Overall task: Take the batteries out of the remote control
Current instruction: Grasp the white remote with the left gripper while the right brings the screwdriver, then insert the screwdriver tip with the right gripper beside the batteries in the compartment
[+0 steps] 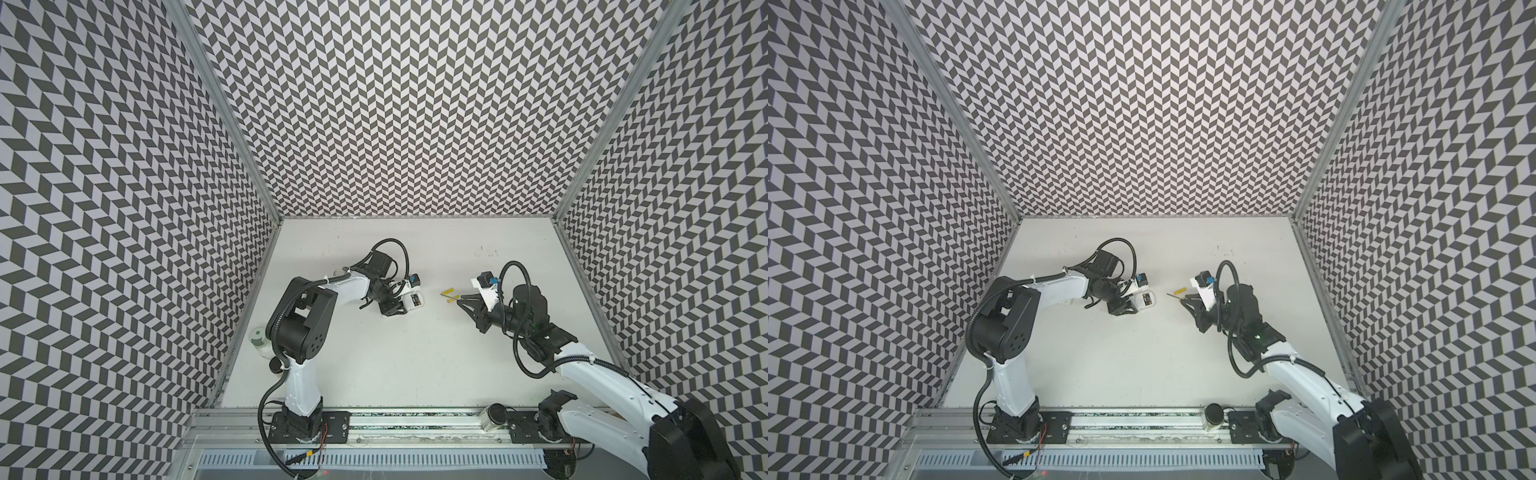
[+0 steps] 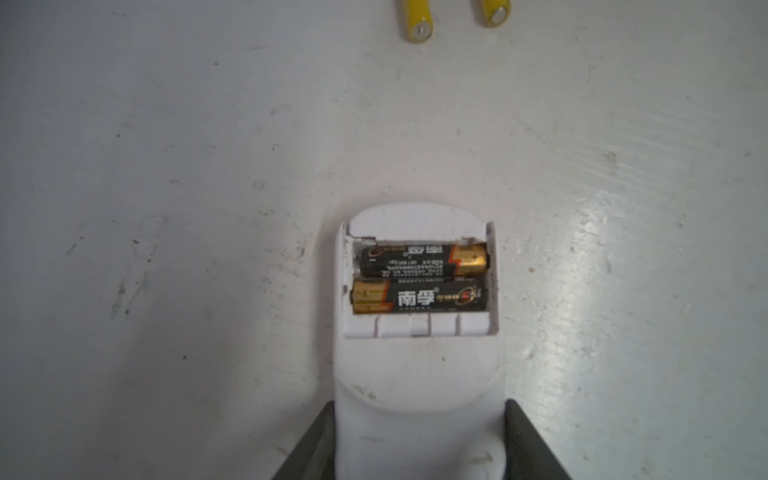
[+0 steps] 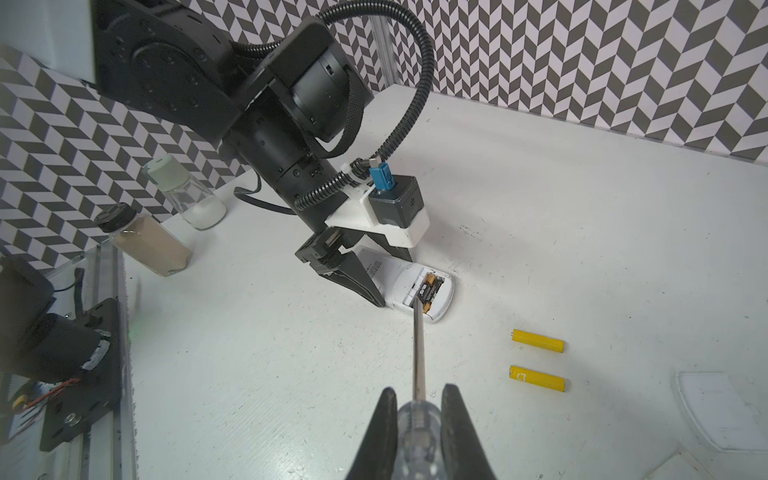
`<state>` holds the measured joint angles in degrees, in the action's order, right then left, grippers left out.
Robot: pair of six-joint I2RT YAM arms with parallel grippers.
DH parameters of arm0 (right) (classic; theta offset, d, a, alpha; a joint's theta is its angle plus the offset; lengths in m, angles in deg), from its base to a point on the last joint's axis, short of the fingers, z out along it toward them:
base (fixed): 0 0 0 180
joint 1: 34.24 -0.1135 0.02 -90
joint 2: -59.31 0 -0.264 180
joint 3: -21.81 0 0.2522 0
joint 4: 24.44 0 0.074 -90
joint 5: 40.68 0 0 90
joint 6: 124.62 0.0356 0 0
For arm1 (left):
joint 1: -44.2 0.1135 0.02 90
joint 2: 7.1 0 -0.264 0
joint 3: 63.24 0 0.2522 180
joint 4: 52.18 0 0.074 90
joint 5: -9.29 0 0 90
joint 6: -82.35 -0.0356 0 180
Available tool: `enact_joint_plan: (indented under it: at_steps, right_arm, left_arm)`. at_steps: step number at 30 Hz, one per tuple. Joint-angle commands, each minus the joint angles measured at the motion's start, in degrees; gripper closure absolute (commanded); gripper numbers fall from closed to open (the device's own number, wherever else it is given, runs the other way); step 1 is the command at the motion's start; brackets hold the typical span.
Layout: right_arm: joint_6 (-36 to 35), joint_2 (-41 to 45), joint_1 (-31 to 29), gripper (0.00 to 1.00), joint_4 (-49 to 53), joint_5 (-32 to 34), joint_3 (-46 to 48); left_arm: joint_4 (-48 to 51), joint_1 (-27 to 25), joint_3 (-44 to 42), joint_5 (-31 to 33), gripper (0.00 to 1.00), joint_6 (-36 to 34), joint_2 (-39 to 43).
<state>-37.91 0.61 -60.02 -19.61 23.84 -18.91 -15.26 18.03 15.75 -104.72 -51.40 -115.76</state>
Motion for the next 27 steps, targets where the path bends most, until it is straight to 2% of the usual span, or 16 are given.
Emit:
enact_joint_plan:
  at_steps: [1,7,12,16,21,27]
  right_arm:
    - [-3.69,-0.22,-1.09,0.98,1.61,-0.48,-1.98]
    - [-8.97,-2.71,-4.0,1.0,4.92,-2.35,-3.17]
    - [-12.0,-10.2,-7.49,1.0,9.38,-4.84,-7.45]
    - [-14.63,-17.4,-10.06,1.0,17.54,-4.78,-14.39]
    - [-17.07,-23.21,-12.72,1.0,23.48,-3.85,-20.44]
    - [-20.15,-27.36,-13.51,1.0,29.16,-2.26,-24.88]
  left_arm:
    - [5.45,-0.72,-1.63,-2.84,0.53,-2.57,3.3]
    - [7.97,-1.34,-6.08,-3.81,0.53,-3.66,7.57]
    - [5.68,-1.42,-12.47,-5.96,0.51,-3.69,11.21]
    - [5.3,-1.69,-15.55,-3.44,0.49,-5.38,12.29]
    - [4.65,-1.73,-18.05,-0.1,0.35,-8.35,13.09]
    - [4.34,-1.08,-18.69,1.16,0.27,-9.19,13.35]
